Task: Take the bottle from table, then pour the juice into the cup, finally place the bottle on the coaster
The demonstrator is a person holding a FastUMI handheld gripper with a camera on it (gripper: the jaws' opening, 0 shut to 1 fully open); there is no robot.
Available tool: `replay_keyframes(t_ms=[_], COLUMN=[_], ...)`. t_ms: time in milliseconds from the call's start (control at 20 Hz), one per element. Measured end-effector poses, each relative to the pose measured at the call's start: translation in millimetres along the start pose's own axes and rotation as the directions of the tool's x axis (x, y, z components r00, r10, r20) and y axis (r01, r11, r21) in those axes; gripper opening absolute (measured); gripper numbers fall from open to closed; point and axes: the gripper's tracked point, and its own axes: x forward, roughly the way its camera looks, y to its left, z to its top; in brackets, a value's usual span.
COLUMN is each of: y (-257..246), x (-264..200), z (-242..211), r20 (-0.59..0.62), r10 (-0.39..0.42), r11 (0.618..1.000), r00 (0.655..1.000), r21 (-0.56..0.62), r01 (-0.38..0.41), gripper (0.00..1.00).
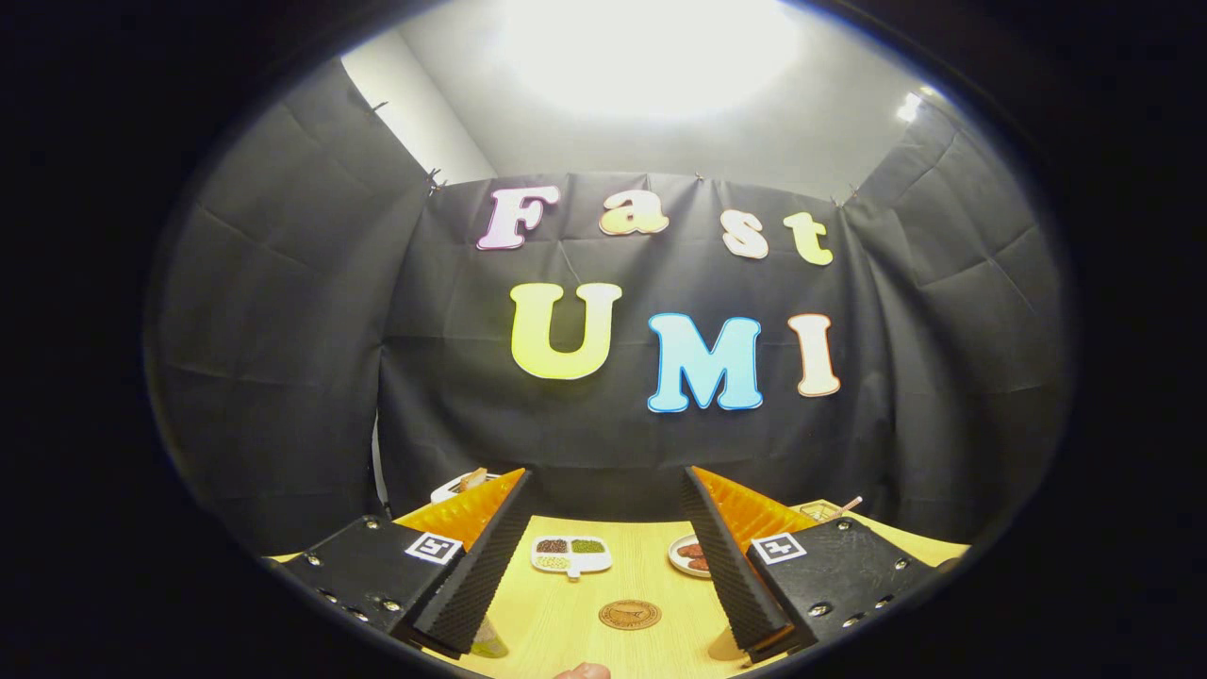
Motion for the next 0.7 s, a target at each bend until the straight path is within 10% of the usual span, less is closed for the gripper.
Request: replay_keyframes(t_ms=[700], y=[56.5], x=[4.5], z=[-39.8], r20=[-0.024], r10=[0.055], r11=[0.998], r00=[0.998], r21=[0.005], r01=[-0.055], gripper=[0.96])
